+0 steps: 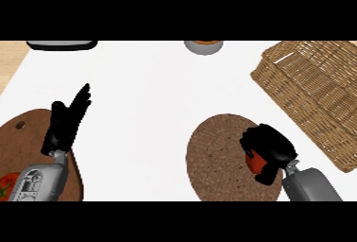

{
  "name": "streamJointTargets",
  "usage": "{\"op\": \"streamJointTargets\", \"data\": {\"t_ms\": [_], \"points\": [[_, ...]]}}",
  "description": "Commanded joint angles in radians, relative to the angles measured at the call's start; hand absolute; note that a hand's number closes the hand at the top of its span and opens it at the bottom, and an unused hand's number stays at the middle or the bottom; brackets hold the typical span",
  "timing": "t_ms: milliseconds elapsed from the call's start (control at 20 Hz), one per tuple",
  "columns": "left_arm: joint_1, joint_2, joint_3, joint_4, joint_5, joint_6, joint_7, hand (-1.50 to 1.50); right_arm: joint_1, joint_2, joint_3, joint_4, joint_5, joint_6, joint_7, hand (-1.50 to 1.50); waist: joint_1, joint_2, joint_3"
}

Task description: Pick the bell pepper from the placemat and place it in the basket

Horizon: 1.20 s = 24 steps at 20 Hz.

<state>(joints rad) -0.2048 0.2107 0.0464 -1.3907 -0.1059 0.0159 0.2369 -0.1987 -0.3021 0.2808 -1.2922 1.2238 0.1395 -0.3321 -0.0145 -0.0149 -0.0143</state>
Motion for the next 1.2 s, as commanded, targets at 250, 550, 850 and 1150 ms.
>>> {"op": "streamJointTargets", "data": {"t_ms": [250,550,850,1150], "points": [[-0.009,-0.004,0.005,0.006,-0.014,0.005,0.014,0.0,0.138,0.105,-0.01,-0.352,-0.101,0.169,0.15,1.5,0.0,0.011,0.013],[-0.002,0.007,0.018,0.007,-0.012,0.003,-0.01,0.0,0.189,0.186,-0.145,-0.631,-0.396,0.321,0.176,1.5,-0.013,0.01,0.013],[0.001,0.0,0.011,-0.034,-0.004,-0.003,0.026,0.0,0.137,0.283,-0.31,-0.944,-0.64,0.508,0.436,1.5,-0.005,0.008,0.013],[0.007,0.027,0.029,-0.034,0.029,-0.056,0.027,0.0,-0.148,0.295,-0.476,-1.049,-0.855,0.634,0.847,1.5,0.009,0.01,0.012]]}}
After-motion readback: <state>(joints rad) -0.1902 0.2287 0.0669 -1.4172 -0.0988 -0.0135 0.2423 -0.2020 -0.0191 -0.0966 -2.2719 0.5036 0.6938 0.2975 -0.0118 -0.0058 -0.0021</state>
